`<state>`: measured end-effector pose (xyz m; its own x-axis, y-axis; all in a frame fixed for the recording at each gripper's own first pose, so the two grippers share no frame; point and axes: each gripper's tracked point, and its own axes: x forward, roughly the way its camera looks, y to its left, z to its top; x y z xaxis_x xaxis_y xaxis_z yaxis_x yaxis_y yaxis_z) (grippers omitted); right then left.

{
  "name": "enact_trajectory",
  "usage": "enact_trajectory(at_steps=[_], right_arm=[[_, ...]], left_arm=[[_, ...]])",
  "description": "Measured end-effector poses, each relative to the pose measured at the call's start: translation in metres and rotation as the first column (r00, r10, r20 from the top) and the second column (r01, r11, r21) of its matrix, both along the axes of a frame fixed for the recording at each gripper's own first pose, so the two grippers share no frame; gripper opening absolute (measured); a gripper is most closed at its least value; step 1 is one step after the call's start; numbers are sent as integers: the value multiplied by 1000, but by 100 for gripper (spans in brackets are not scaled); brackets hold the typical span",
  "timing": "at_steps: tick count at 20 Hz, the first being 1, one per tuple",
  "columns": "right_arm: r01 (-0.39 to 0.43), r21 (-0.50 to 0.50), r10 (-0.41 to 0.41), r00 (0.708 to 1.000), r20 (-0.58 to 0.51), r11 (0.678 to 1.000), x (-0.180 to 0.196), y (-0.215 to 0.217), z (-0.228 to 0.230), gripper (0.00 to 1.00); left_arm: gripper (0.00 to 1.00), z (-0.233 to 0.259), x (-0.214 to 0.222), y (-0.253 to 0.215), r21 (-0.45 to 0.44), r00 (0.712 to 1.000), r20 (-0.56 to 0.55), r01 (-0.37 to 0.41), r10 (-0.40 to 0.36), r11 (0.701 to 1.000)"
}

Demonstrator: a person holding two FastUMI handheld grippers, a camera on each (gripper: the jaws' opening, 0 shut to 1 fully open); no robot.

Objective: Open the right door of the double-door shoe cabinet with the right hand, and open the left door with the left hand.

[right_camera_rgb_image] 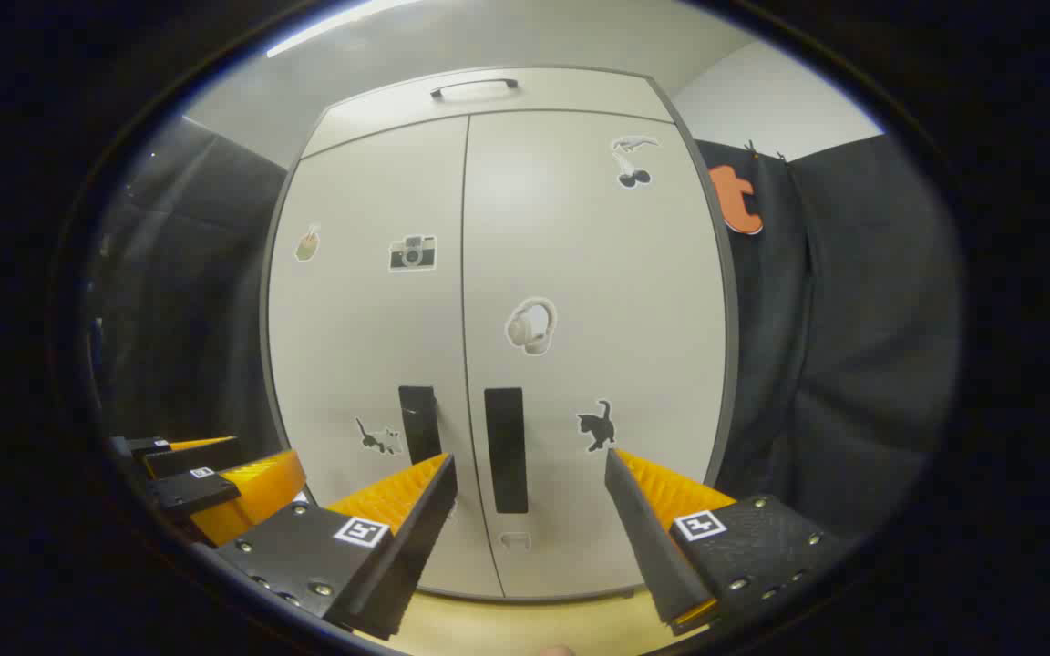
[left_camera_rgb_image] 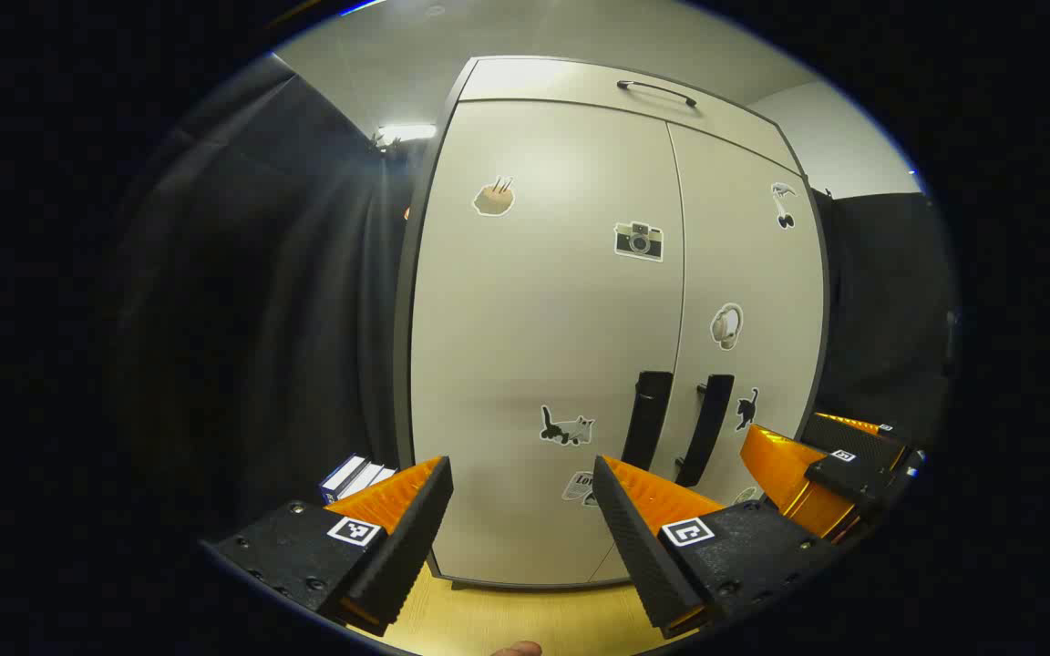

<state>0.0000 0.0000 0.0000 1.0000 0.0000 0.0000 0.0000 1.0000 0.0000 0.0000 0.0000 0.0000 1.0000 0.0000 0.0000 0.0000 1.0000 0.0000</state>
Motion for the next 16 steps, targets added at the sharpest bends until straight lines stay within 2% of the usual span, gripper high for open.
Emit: enact_trajectory(at_steps=[16], right_arm=[[-29,-15,28,999,-34,999,28,7,-13,98]], left_arm=[[96,0,5,10,-4,999,0,-44,44,999]])
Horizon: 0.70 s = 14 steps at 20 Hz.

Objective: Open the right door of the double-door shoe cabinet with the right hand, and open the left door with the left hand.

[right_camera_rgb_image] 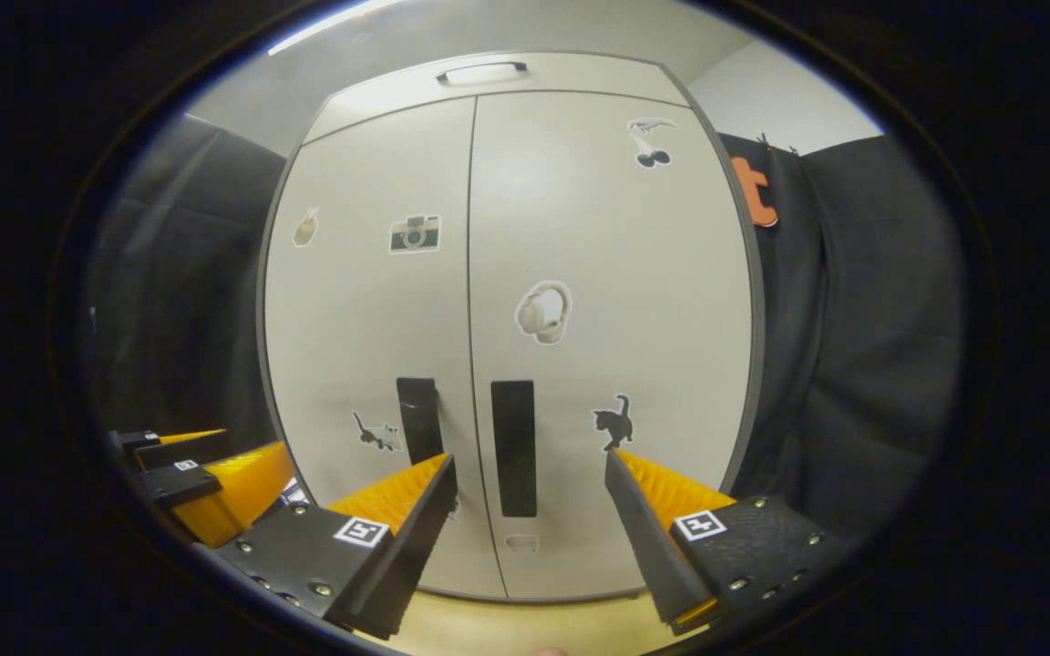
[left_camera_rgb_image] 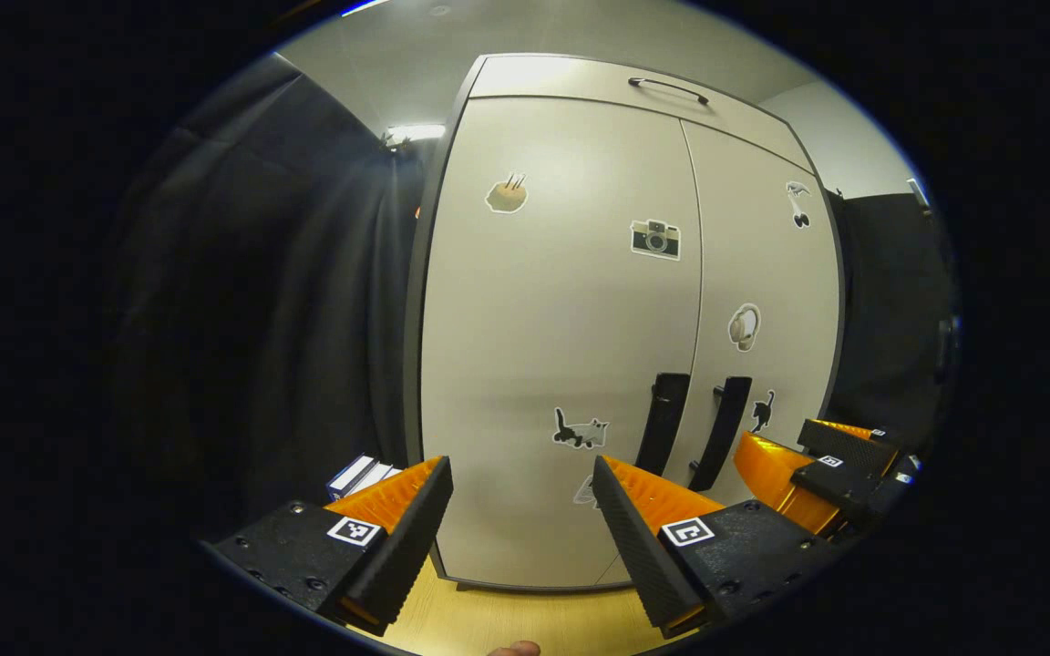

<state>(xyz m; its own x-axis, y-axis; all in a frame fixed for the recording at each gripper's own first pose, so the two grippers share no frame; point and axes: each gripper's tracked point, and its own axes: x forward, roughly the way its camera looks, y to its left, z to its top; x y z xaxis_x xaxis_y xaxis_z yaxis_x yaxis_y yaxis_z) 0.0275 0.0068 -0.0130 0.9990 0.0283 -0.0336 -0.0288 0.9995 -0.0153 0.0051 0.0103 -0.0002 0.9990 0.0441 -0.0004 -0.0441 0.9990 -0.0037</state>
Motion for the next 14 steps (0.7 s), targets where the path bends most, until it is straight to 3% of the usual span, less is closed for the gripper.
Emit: enact_trajectory(at_steps=[5,8,11,12,14], right_arm=[[-8,-14,8,999,-36,1000,25,6,-17,98],[6,-21,-7,999,-48,1000,42,7,-23,76],[22,-20,-23,998,-51,1000,55,7,-27,78],[22,-16,-23,998,-55,1000,59,8,-27,64],[23,-24,-24,998,-63,999,68,9,-32,62]], left_arm=[[96,-5,-1,15,5,999,-16,-34,34,999],[96,-8,-1,27,0,998,-26,-60,60,998],[96,-12,0,35,-4,996,-39,-76,76,997],[96,-14,1,37,-6,996,-43,-79,79,997],[96,-17,2,39,-14,995,-53,-81,80,997]])
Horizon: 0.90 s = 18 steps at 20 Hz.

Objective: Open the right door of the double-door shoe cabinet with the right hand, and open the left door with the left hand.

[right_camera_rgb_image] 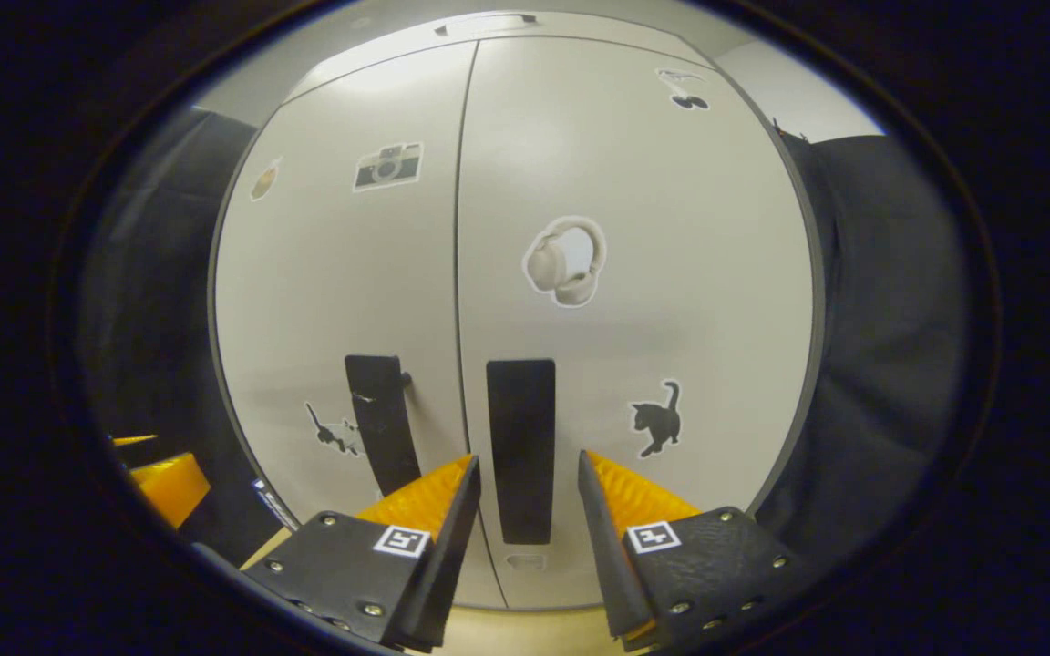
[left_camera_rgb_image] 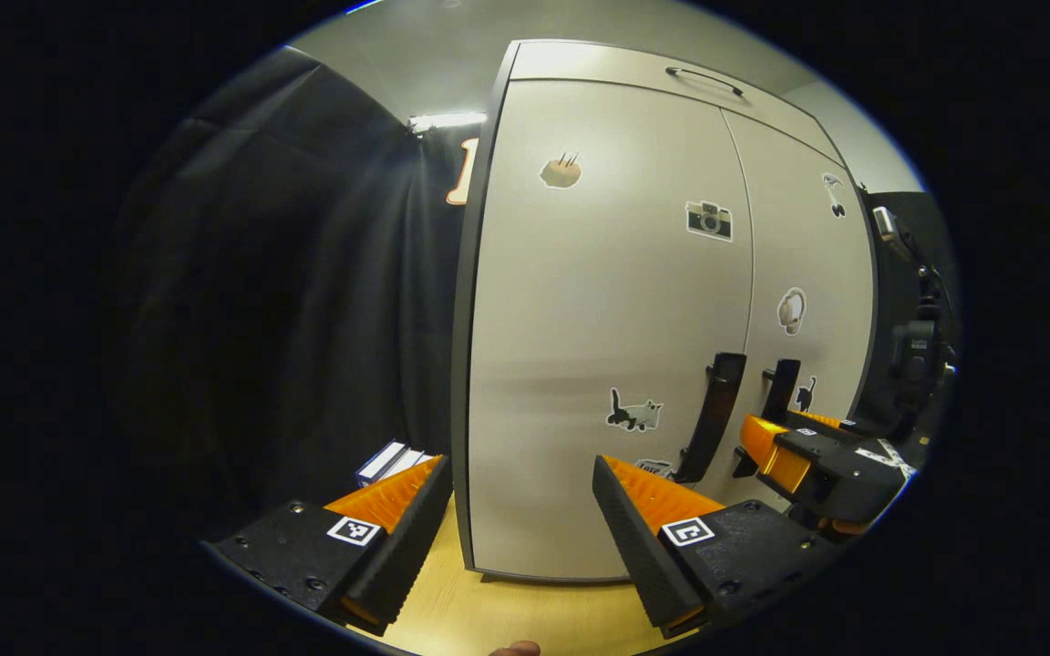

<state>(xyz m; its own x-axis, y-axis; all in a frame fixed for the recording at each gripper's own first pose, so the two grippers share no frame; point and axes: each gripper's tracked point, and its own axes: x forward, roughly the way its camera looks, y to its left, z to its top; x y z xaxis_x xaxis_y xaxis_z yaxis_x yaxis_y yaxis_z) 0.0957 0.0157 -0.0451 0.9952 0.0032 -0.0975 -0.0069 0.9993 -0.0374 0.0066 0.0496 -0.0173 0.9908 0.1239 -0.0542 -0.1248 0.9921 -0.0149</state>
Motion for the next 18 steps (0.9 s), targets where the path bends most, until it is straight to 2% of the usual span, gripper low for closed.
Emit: enact_trajectory(at_steps=[1,2,6,7,8,9,10,12,13,18], right_arm=[[3,10,-3,1000,8,1000,1,1,2,64],[6,16,-6,1000,12,1000,2,4,4,41],[44,3,-44,998,36,999,8,3,7,40],[52,4,-52,998,21,999,8,3,4,28],[57,12,-57,998,27,998,8,2,5,32],[54,20,-54,998,23,998,9,3,4,31],[47,23,-48,999,24,999,8,3,5,26],[48,53,-50,998,27,997,7,2,4,26],[48,46,-49,999,19,998,9,1,3,14],[28,51,-29,999,16,998,0,0,5,14]], left_arm=[[96,-2,0,1,-4,1000,-6,1,-1,1000],[96,-4,1,2,-5,1000,-12,0,0,1000],[96,-10,0,8,-12,1000,-26,-6,6,1000],[96,-11,-1,9,-16,1000,-29,-7,7,1000],[96,-14,-2,10,-22,999,-34,-7,6,1000],[96,-16,-2,10,-25,999,-39,-6,5,1000],[96,-18,-3,11,-28,999,-44,-5,4,1000],[96,-20,-3,10,-30,999,-53,-1,0,1000],[96,-21,-3,10,-28,998,-57,2,-4,1000],[96,-23,-6,7,-20,997,-67,24,-25,1000]])
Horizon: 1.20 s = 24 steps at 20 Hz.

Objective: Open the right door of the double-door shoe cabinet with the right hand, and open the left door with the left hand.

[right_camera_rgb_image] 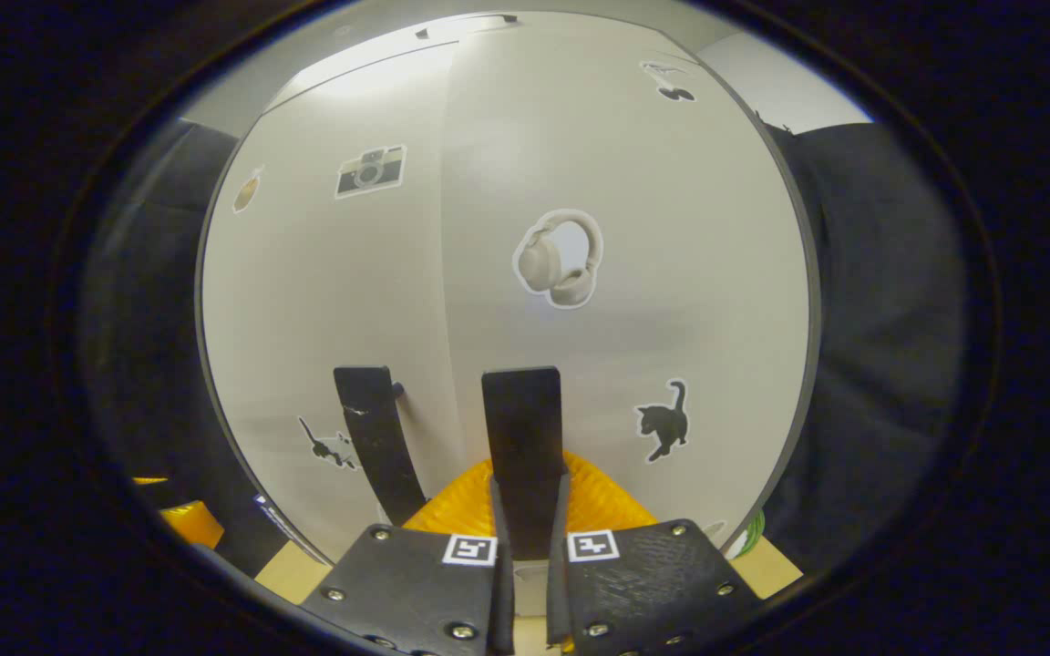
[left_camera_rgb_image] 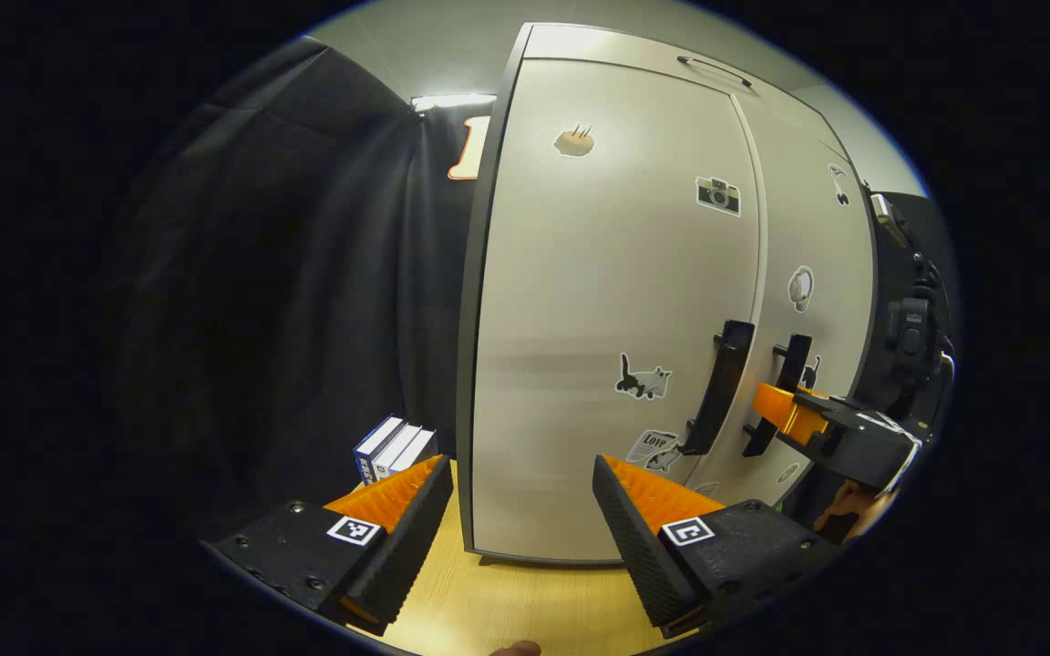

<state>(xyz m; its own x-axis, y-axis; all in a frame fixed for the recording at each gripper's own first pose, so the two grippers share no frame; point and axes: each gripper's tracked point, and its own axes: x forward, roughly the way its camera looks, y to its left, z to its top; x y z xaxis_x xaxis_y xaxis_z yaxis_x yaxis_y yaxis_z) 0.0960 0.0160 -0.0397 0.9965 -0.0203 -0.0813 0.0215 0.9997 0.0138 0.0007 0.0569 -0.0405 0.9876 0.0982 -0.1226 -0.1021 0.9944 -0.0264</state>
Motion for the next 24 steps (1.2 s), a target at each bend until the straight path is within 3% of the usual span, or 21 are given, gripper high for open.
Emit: enact_trajectory(at_steps=[7,12,15,24], right_arm=[[-31,-5,31,1000,-5,1000,-14,-7,1,14],[-98,-15,98,995,-15,995,-23,-9,2,14],[-141,-13,141,990,-20,990,-29,-12,2,14],[-287,-1,286,956,-63,958,-50,-24,4,14]], left_arm=[[96,-6,-9,-21,5,998,-20,59,-58,998],[100,-4,-13,-28,13,997,-14,80,-80,997],[96,-2,-14,-32,13,996,-9,89,-89,996],[96,-14,-8,-48,-4,991,-31,127,-127,992]])
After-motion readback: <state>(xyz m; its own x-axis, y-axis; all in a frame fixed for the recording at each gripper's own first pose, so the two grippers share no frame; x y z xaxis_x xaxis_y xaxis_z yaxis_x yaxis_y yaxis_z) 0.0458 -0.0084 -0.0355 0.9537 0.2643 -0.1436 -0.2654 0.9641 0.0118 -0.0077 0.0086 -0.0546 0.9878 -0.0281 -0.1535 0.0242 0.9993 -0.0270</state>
